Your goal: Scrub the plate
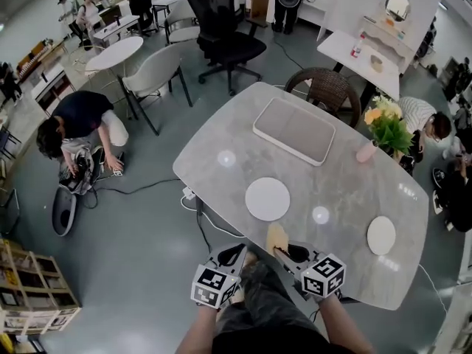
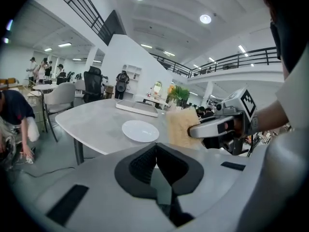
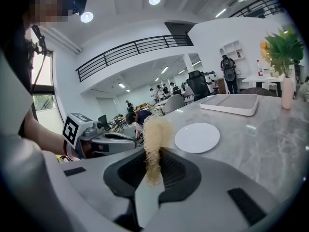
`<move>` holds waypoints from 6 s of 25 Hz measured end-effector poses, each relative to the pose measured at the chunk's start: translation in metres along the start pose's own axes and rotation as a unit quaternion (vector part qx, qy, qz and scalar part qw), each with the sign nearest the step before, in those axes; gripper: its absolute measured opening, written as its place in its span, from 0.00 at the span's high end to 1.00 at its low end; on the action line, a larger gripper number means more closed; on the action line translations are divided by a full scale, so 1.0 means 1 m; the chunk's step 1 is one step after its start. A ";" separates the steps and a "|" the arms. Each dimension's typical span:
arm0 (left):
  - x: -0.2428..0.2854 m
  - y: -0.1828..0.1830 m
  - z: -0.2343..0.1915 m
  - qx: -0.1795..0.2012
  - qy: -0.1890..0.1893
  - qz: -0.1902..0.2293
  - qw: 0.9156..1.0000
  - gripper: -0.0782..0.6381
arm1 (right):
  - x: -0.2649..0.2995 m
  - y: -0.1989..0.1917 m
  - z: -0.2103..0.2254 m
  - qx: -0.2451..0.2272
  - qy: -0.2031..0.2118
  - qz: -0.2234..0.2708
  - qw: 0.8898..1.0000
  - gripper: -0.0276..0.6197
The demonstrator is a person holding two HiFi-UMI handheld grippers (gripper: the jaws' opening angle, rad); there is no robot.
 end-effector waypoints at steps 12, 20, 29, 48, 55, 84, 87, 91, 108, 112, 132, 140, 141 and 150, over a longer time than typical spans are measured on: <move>0.061 0.044 -0.070 -0.105 0.003 -0.056 0.993 0.87 | 0.047 0.041 0.062 -0.185 -0.047 -0.095 0.977 0.86; 0.099 0.055 -0.081 -0.113 -0.007 -0.112 0.987 0.76 | 0.067 0.042 0.084 -0.418 -0.054 -0.205 0.884 0.86; 0.124 0.053 -0.096 -0.140 0.028 -0.168 0.975 0.76 | 0.099 0.027 0.080 -0.683 0.027 -0.276 0.675 0.86; 0.143 0.053 -0.110 -0.131 -0.086 -0.280 0.947 0.78 | 0.149 0.043 0.078 -0.712 -0.015 -0.294 0.638 0.86; 0.143 0.054 -0.111 -0.115 -0.110 -0.297 0.942 0.79 | 0.149 0.050 0.088 -0.666 -0.062 -0.288 0.685 0.86; 0.146 0.058 -0.118 -0.108 -0.127 -0.298 0.940 0.85 | 0.147 0.046 0.079 -0.746 0.016 -0.374 0.550 0.86; 0.145 0.058 -0.117 -0.109 -0.126 -0.297 0.940 0.85 | 0.152 0.053 0.085 -0.732 0.001 -0.371 0.571 0.86; 0.145 0.058 -0.116 -0.106 -0.125 -0.296 0.941 0.85 | 0.140 0.053 0.096 -0.722 -0.011 -0.396 0.567 0.86; 0.146 0.057 -0.114 -0.107 -0.121 -0.299 0.940 0.85 | 0.106 0.031 0.060 -0.673 -0.004 -0.335 0.660 0.86; 0.147 0.056 -0.112 -0.098 -0.123 -0.302 0.940 0.87 | 0.112 0.027 0.056 -0.704 0.029 -0.354 0.616 0.86; 0.148 0.051 -0.108 -0.100 -0.128 -0.308 0.937 0.87 | 0.132 0.060 0.126 -0.739 -0.019 -0.411 0.533 0.86; 0.147 0.055 -0.115 -0.091 -0.118 -0.309 0.939 0.87 | 0.087 0.039 0.126 -0.735 0.003 -0.435 0.520 0.86; 0.147 0.055 -0.116 -0.086 -0.116 -0.312 0.939 0.87 | 0.082 0.037 0.124 -0.738 0.012 -0.437 0.514 0.86; 0.148 0.055 -0.111 -0.045 -0.118 -0.328 0.936 0.87 | 0.070 0.022 0.080 -0.758 0.083 -0.419 0.493 0.86</move>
Point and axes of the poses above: the fingertips, and each gripper's own axes: x forward along the fingers, z to its right, y out of its top, the point moved 8 cm from there along -x, backward along the fingers, and after that the axes turned 4 degrees about -x, right-handed, at the moved point
